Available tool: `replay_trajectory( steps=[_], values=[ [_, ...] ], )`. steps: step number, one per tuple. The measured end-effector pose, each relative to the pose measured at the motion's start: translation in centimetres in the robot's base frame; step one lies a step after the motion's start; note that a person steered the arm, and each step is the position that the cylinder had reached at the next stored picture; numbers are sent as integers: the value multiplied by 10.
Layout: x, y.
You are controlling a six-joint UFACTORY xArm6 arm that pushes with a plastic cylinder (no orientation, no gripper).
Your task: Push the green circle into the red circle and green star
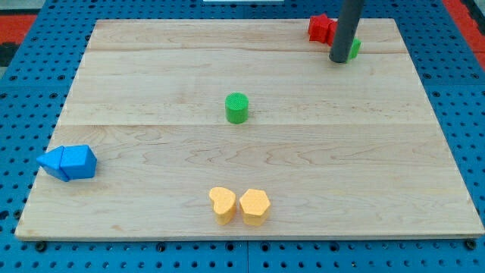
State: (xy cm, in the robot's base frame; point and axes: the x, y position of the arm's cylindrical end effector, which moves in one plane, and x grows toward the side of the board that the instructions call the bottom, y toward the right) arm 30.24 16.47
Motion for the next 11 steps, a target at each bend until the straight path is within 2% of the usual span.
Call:
replay_trajectory(
  steps=[1, 2, 3, 4, 5, 6, 7, 8, 9, 10, 11],
  values=[
    [90, 1],
    [148, -40],
    [177, -106],
    [169, -175],
    [115, -180],
    [88, -180],
    [101, -236],
    [73, -214],
    [45, -141],
    [28, -105],
    [3, -106]
  ],
)
